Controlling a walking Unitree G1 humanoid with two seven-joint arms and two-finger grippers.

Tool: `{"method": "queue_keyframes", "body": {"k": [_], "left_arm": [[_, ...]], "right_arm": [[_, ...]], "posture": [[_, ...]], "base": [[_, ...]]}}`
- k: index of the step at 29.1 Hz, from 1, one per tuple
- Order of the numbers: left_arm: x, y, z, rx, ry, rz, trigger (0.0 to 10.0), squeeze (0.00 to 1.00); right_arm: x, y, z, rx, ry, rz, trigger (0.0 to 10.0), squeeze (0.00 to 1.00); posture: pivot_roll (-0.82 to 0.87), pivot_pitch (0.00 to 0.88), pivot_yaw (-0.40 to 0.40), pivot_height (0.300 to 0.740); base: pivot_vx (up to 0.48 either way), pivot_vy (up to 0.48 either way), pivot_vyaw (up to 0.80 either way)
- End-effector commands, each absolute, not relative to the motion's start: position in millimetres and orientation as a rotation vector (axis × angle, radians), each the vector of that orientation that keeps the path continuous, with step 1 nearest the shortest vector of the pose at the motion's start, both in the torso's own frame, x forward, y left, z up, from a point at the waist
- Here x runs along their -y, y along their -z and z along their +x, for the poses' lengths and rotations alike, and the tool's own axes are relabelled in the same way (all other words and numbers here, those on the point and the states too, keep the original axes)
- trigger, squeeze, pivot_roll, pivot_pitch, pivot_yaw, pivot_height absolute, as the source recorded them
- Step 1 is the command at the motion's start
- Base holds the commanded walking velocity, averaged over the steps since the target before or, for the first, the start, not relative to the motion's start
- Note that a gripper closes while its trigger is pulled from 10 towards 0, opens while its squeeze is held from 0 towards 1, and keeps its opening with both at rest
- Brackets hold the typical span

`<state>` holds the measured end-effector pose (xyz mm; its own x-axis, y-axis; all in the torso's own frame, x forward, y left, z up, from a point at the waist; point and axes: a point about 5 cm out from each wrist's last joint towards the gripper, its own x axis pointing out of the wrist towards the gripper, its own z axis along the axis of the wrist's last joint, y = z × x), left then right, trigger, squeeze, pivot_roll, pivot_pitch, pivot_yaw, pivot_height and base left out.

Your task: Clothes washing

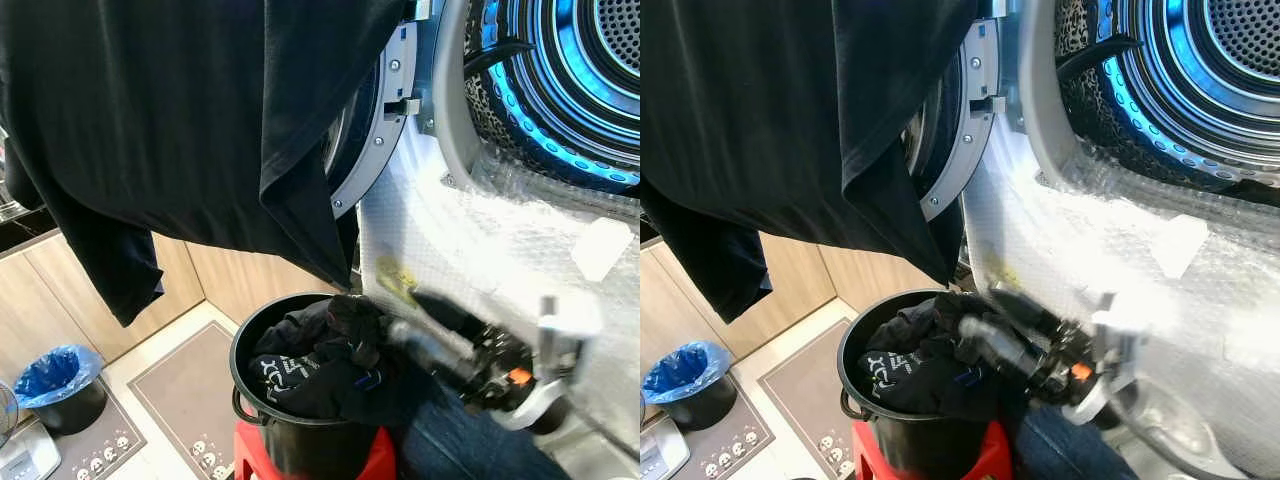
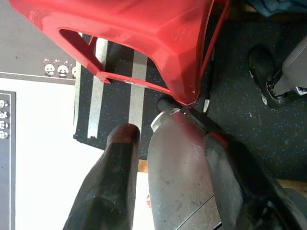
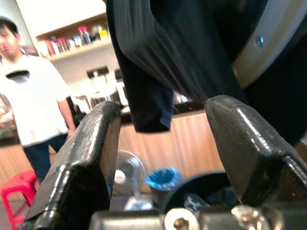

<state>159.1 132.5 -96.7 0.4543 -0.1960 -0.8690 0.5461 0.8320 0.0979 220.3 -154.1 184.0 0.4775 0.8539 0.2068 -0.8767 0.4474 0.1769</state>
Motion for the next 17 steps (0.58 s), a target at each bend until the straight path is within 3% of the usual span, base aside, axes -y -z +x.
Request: {"method": "queue_keyframes", "body": {"k": [1, 9, 17], "left_arm": [[-142.0, 100.9, 150.4, -1.057, 0.464, 0.430, 10.0, 0.00], [-142.1, 100.4, 152.0, -1.054, 0.452, 0.428, 10.0, 0.00], [-142.6, 99.3, 155.1, -1.039, 0.447, 0.462, 10.0, 0.00]], "right_arm": [[151.7, -152.7, 222.8, -0.009, -1.035, 0.271, 10.0, 0.00], [150.0, -106.4, 224.2, -0.142, -0.980, 0.219, 10.0, 0.00], [148.8, -83.8, 249.6, -0.113, -0.751, 0.117, 10.0, 0.00]], "posture": [[-0.21, 0.000, 0.101, 0.740], [-0.19, 0.000, 0.088, 0.740], [-0.18, 0.000, 0.079, 0.740]], "base": [[0.000, 0.000, 0.00], [0.000, 0.000, 0.00], [0.000, 0.000, 0.00]]}}
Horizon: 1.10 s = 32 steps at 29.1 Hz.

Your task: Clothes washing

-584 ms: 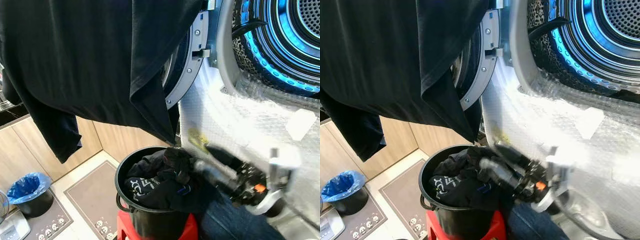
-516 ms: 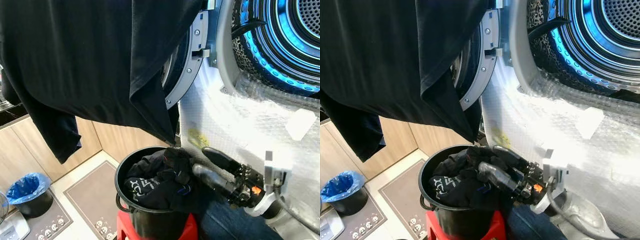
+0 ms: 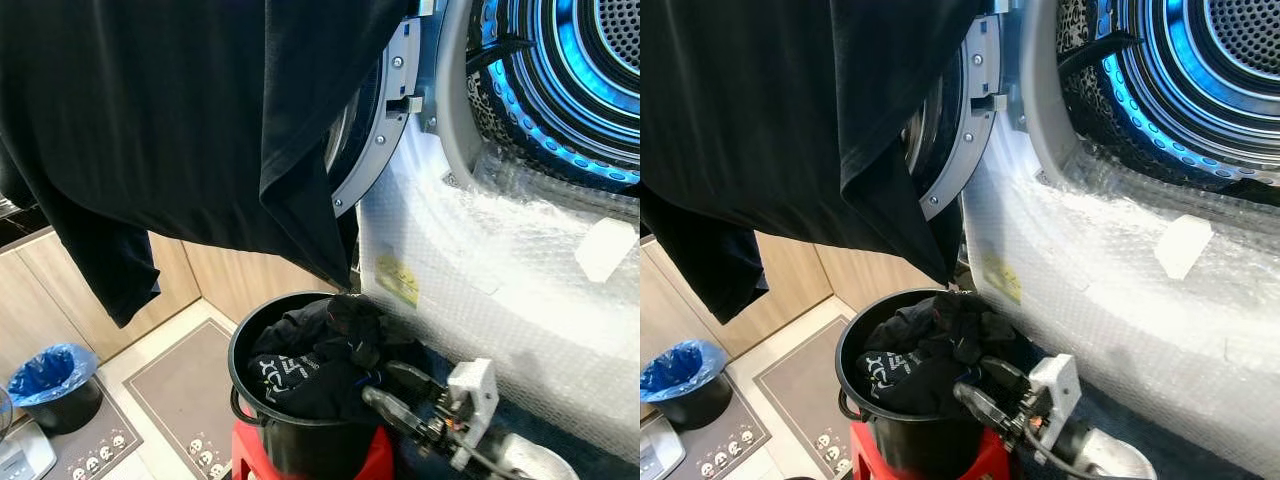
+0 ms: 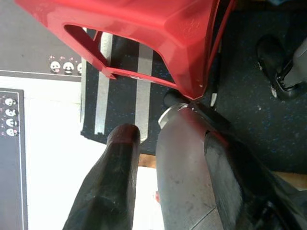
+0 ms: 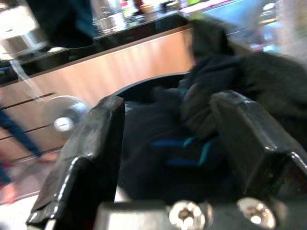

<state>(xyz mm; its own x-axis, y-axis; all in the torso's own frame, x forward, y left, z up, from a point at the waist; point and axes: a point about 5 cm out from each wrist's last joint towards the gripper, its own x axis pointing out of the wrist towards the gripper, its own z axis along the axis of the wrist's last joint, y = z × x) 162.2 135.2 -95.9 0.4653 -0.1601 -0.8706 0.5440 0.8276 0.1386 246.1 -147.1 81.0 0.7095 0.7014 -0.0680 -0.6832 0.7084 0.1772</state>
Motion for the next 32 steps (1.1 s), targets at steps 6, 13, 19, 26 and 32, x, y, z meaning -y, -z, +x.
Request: {"method": "queue_keyframes", "body": {"k": [6, 13, 19, 26, 32], "left_arm": [[-141.5, 99.0, 155.8, -1.038, 0.453, 0.462, 10.0, 0.00], [-140.4, 99.5, 154.6, -1.044, 0.457, 0.455, 10.0, 0.00], [-139.2, 100.0, 153.4, -1.044, 0.476, 0.467, 10.0, 0.00], [-138.4, 99.7, 154.0, -1.040, 0.487, 0.481, 10.0, 0.00], [-137.1, 99.5, 154.6, -1.037, 0.488, 0.478, 10.0, 0.00]], "right_arm": [[142.9, -85.1, 258.1, -0.065, -0.686, 0.119, 10.0, 0.00], [138.5, -77.4, 257.0, -0.059, -0.679, 0.106, 10.0, 0.00], [140.9, -64.0, 251.0, -0.093, -0.659, 0.098, 10.0, 0.00], [139.1, -62.2, 250.3, -0.087, -0.660, 0.091, 10.0, 0.00], [138.5, -62.0, 250.3, -0.089, -0.668, 0.087, 10.0, 0.00]], "posture": [[-0.18, 0.000, 0.074, 0.740], [-0.18, 0.000, 0.069, 0.740], [-0.19, 0.000, 0.071, 0.740], [-0.20, 0.000, 0.071, 0.740], [-0.19, 0.000, 0.065, 0.740]], "base": [[0.000, 0.000, 0.00], [0.000, 0.000, 0.00], [0.000, 0.000, 0.00], [0.000, 0.000, 0.00], [0.000, 0.000, 0.00]]}}
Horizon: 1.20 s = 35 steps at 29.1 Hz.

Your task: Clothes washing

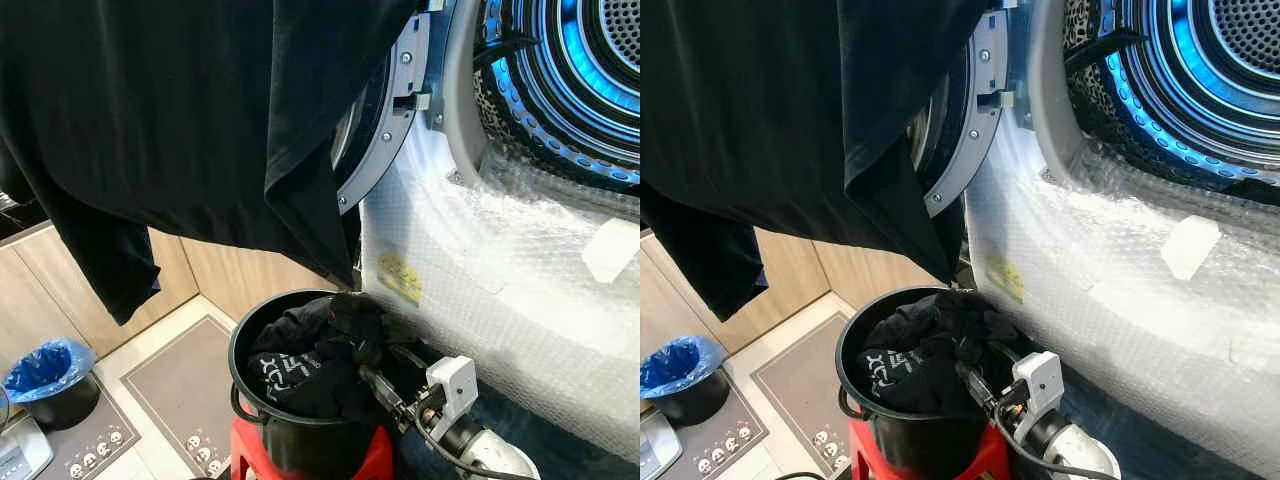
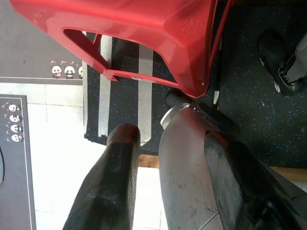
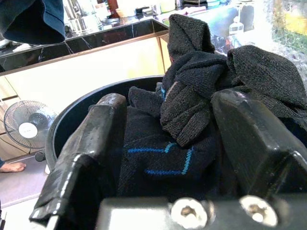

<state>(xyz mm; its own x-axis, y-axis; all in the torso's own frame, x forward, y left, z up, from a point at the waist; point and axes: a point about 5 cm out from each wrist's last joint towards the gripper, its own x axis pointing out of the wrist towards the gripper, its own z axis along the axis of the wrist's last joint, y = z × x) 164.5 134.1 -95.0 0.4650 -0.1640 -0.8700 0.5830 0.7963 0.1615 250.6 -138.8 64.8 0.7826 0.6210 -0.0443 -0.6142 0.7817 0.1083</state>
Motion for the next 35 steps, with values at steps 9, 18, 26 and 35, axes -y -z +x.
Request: {"method": "queue_keyframes", "body": {"k": [9, 18, 26, 35], "left_arm": [[-134.2, 99.0, 155.9, -1.036, 0.477, 0.458, 10.0, 0.00], [-133.9, 99.1, 155.6, -1.033, 0.489, 0.475, 10.0, 0.00], [-134.1, 99.8, 153.8, -1.034, 0.502, 0.491, 10.0, 0.00], [-132.7, 100.0, 153.3, -1.035, 0.507, 0.490, 10.0, 0.00]], "right_arm": [[138.7, -62.8, 251.4, -0.089, -0.687, 0.073, 10.0, 0.00], [136.3, -62.3, 248.4, -0.089, -0.690, 0.077, 10.0, 0.00], [135.1, -59.8, 244.4, -0.095, -0.691, 0.086, 10.0, 0.00], [135.4, -61.0, 244.4, -0.098, -0.705, 0.077, 10.0, 0.00]], "posture": [[-0.20, 0.000, 0.055, 0.740], [-0.22, 0.000, 0.066, 0.740], [-0.23, 0.000, 0.070, 0.740], [-0.22, 0.000, 0.061, 0.740]], "base": [[0.000, 0.000, 0.00], [0.000, 0.000, 0.00], [0.000, 0.000, 0.00], [0.000, 0.000, 0.00]]}}
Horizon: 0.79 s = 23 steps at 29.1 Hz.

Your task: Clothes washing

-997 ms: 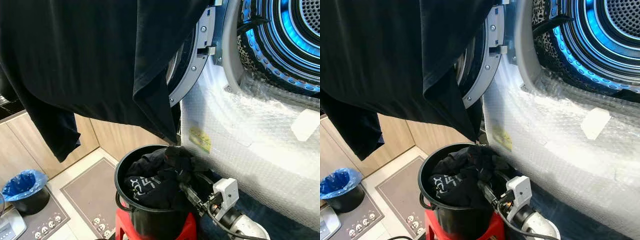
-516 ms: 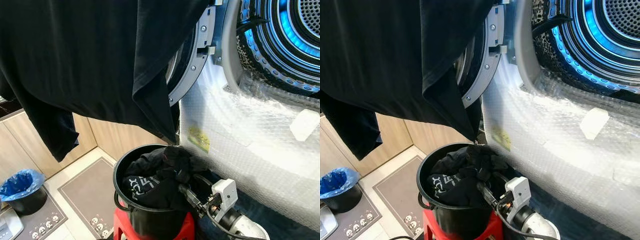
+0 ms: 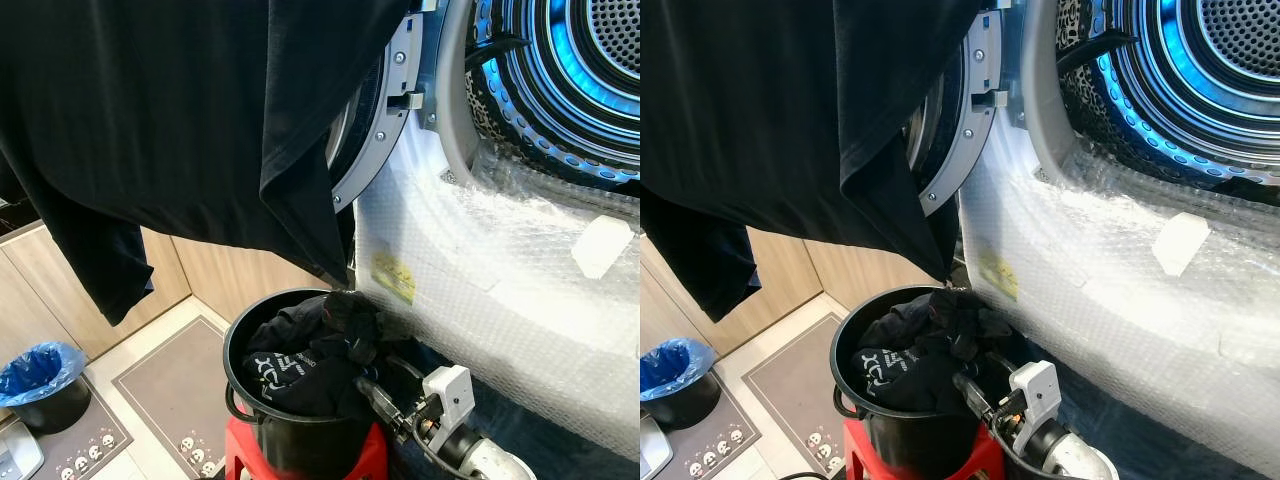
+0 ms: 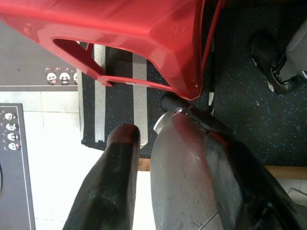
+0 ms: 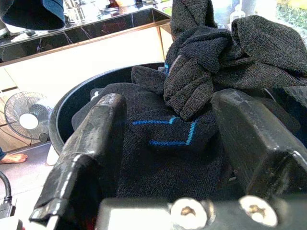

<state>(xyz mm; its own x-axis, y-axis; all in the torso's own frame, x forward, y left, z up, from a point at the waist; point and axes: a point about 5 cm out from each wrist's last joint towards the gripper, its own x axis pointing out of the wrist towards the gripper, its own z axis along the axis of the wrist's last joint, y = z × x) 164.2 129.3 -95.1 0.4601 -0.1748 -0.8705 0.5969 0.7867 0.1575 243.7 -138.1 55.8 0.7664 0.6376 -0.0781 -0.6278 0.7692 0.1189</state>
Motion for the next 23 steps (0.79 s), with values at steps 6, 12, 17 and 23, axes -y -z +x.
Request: {"method": "queue_keyframes", "body": {"k": [6, 12, 17, 23], "left_arm": [[-132.2, 100.0, 153.1, -1.036, 0.504, 0.485, 10.0, 0.00], [-132.5, 99.9, 153.4, -1.036, 0.502, 0.483, 10.0, 0.00], [-132.9, 99.9, 153.5, -1.036, 0.501, 0.483, 10.0, 0.00], [-134.4, 99.9, 153.6, -1.038, 0.497, 0.481, 10.0, 0.00]], "right_arm": [[135.6, -61.4, 244.7, -0.099, -0.711, 0.075, 10.0, 0.00], [135.0, -61.9, 245.4, -0.099, -0.715, 0.073, 10.0, 0.00], [134.6, -62.3, 245.7, -0.096, -0.715, 0.074, 10.0, 0.00], [133.5, -62.4, 245.3, -0.095, -0.715, 0.077, 10.0, 0.00]], "posture": [[-0.22, 0.000, 0.056, 0.740], [-0.22, 0.000, 0.058, 0.740], [-0.22, 0.000, 0.059, 0.740], [-0.22, 0.000, 0.062, 0.740]], "base": [[0.000, 0.000, 0.00], [0.000, 0.000, 0.00], [0.000, 0.000, 0.00], [0.000, 0.000, 0.00]]}}
